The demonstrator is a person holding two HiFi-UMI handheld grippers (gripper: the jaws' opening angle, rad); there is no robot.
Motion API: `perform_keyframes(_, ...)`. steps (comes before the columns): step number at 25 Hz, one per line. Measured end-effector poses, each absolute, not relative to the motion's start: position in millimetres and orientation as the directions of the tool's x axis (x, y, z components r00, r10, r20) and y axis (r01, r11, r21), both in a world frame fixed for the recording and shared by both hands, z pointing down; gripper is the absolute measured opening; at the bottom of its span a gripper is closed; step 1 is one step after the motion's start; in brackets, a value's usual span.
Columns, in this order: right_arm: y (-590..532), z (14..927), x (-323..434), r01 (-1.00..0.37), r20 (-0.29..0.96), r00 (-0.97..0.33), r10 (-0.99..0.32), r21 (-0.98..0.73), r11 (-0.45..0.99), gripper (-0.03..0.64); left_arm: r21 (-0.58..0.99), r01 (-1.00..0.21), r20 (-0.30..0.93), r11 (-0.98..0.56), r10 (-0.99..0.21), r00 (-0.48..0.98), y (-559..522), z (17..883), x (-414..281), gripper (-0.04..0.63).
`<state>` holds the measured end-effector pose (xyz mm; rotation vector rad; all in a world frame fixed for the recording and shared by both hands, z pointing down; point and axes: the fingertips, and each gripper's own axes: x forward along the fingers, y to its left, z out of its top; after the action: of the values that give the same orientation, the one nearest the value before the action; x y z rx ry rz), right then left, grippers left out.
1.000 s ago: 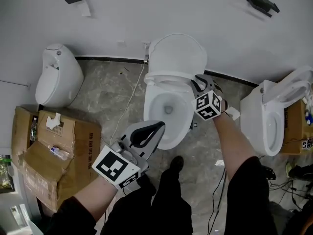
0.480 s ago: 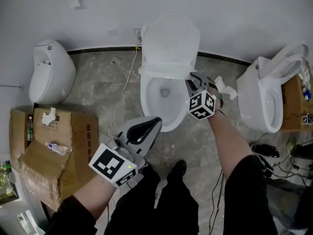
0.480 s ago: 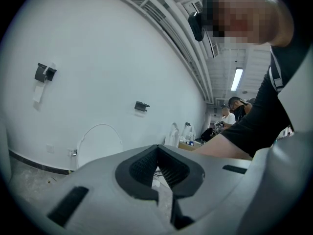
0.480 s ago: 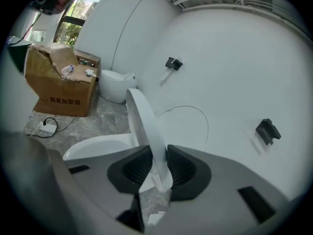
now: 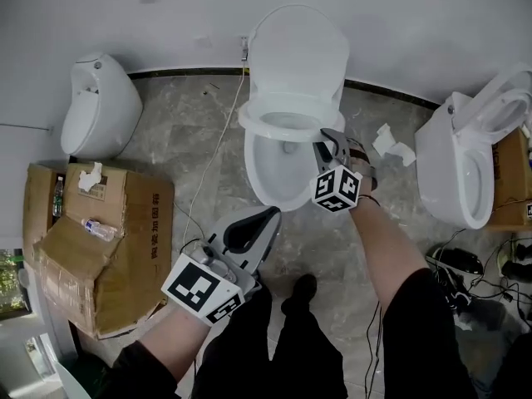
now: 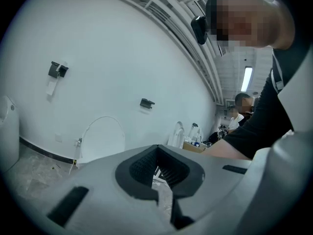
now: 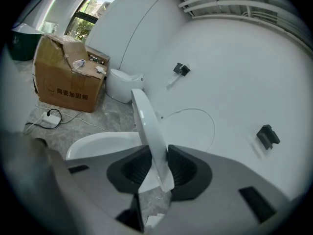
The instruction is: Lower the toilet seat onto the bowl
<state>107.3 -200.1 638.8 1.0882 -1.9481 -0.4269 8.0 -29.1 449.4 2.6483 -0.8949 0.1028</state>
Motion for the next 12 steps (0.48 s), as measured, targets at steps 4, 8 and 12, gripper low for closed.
perform_keyframes(4,-185.3,651.1,99.6,-0.509,0.507,-0.292,-0.811,0.636,0.58,0.109,0.319,-0.635,0.175,-0.704,-0.614,0.769,-9.4,460.7,0.6,0.014)
perform_keyframes(8,-170.4,666.8,92.6,-0.506,0.52,-0.288,-0.804,0.63,0.589,0.118,0.326,-0.644,0.182,-0.692,-0.622,0.762,1.4,474.3,-11.1,0.014)
perform_keyframes(12,-154.9,682.5,89.8,-0.513,0.527,-0.267,-0.806,0.63,0.582,0.123,0.335,-0.652,0.186,-0.68,-0.631,0.753,1.5,482.6,-28.8,0.014)
